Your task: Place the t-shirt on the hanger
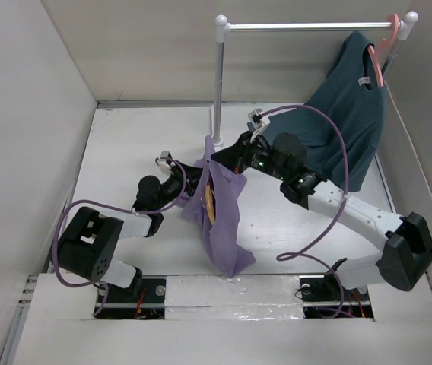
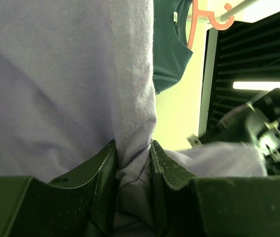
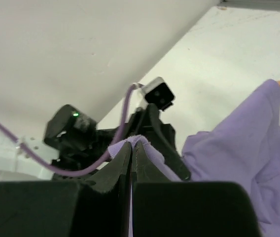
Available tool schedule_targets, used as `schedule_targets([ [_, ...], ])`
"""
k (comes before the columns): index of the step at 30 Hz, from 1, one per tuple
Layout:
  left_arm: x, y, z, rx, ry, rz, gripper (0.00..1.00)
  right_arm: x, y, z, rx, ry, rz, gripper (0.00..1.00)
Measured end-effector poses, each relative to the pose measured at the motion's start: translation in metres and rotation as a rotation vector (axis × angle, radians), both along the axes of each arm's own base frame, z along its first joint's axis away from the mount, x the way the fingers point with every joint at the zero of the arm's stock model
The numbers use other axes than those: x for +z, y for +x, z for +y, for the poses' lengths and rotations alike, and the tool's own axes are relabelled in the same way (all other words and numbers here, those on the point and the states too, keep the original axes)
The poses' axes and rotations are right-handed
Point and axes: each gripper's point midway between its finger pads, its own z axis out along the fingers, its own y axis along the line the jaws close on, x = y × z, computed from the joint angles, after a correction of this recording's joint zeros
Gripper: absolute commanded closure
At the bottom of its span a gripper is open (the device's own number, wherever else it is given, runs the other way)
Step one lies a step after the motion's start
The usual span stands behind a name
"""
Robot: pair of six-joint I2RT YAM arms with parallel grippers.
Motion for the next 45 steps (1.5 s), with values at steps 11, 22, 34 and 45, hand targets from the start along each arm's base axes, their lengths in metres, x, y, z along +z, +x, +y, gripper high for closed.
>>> schedule_targets([
  [11,0.006,-0.005,-0.001,-0.018,-0.005,-0.007,1.00,-0.068,0.006,0.002,-0.070,-0.131,0.121,0.45],
  [22,0.011,-0.001,0.000,-0.007,-0.014,-0.012,1.00,0.006,-0.074,-0.029,-0.160,-0.120,-0.059,1.00],
  [34,0.035,-0.002,0.005,0.027,-0.031,-0.088,1.00,-0.116,-0.148,0.012,-0.155,-0.546,-0.061,0.52],
  [45,0.046,-0.003,0.008,0.050,-0.031,-0.142,1.00,-0.120,-0.127,-0.005,-0.351,-0.625,-0.083,0.48],
])
